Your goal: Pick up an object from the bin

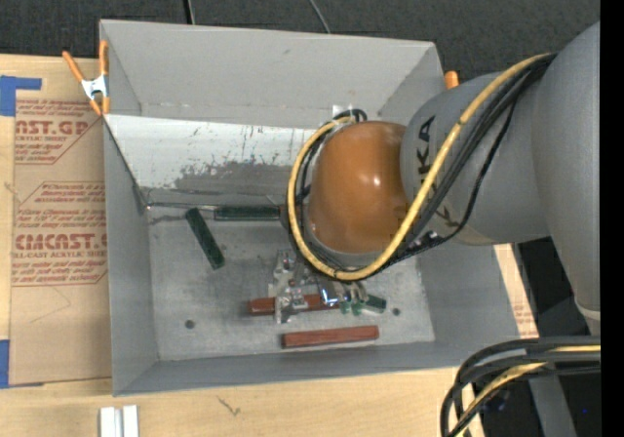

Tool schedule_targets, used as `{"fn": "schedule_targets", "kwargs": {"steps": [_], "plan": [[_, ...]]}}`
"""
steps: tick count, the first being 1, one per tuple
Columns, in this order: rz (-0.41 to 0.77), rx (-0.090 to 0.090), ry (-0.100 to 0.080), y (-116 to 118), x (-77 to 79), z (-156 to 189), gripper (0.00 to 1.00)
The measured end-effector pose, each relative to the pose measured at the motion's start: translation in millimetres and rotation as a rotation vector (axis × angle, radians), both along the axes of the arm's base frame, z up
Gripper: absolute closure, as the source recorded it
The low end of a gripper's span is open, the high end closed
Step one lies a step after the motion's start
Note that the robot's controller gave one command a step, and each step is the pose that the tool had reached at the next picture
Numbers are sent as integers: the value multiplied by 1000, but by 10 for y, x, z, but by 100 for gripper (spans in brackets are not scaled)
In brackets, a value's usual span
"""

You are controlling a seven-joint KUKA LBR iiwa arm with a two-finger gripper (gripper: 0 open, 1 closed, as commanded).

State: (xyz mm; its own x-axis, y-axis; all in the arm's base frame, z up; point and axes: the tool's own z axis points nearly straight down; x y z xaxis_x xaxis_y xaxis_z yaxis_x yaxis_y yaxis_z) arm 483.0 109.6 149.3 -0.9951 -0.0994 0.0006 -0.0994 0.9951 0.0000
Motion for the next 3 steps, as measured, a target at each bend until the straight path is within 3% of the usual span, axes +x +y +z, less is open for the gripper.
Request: {"fn": "schedule_targets", "kwargs": {"steps": [1,2,3], "plan": [[6,1,-1,-54,-8,18,100],[22,1,0,31,41,-179,100],[-35,2,-4,8,96,1241,100]]}}
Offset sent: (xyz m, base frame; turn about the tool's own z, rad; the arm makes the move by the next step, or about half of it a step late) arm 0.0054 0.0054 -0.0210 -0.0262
